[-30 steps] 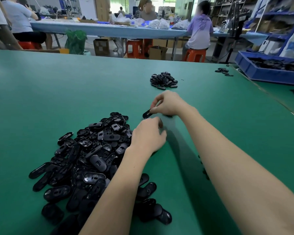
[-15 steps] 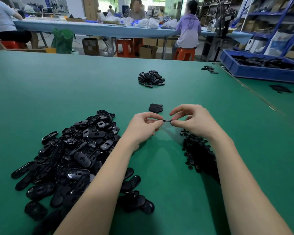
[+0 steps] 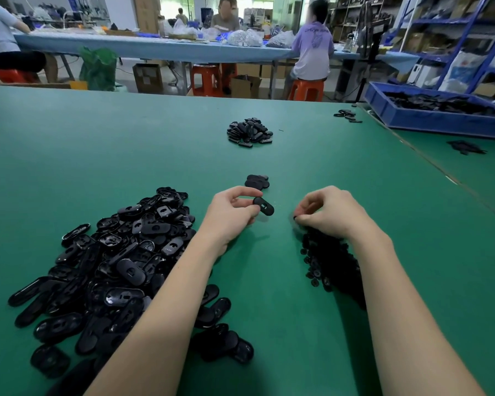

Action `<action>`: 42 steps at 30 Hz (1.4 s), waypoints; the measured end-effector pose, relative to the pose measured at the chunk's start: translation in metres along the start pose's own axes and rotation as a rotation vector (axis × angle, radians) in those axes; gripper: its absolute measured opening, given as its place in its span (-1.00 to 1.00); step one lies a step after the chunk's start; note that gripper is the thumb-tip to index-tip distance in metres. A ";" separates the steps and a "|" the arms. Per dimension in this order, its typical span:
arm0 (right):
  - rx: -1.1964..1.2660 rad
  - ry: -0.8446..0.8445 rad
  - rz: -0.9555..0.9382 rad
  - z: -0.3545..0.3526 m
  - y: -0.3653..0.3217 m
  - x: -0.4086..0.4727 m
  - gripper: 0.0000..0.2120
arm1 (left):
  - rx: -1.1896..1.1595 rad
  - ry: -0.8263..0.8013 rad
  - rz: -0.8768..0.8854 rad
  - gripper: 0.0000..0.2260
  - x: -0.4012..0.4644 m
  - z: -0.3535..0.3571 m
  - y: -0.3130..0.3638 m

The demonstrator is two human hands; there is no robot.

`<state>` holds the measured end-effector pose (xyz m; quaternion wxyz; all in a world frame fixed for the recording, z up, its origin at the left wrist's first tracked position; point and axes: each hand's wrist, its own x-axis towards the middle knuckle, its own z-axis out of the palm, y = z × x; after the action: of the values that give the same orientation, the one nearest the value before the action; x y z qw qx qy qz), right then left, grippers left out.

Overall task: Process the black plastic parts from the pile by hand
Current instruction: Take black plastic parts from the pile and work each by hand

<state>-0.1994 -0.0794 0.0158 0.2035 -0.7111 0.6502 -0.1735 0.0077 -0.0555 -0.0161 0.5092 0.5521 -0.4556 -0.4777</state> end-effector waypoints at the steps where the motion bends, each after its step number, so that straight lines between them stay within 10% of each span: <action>1: 0.118 -0.002 -0.024 0.001 -0.001 0.000 -0.95 | -0.007 -0.002 -0.004 -0.78 0.001 0.001 -0.001; 13: 0.685 -0.066 -0.072 0.018 -0.025 -0.002 -0.97 | -0.228 -0.093 -0.073 -0.73 -0.002 0.003 0.006; 42: 0.603 0.012 0.072 0.015 -0.039 -0.005 -0.92 | -0.269 -0.042 -0.007 -0.91 -0.004 0.001 0.010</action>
<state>-0.1588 -0.0711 0.0231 0.4074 -0.5943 0.5954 -0.3555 0.0061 -0.0520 -0.0062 0.5672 0.4702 -0.3963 -0.5478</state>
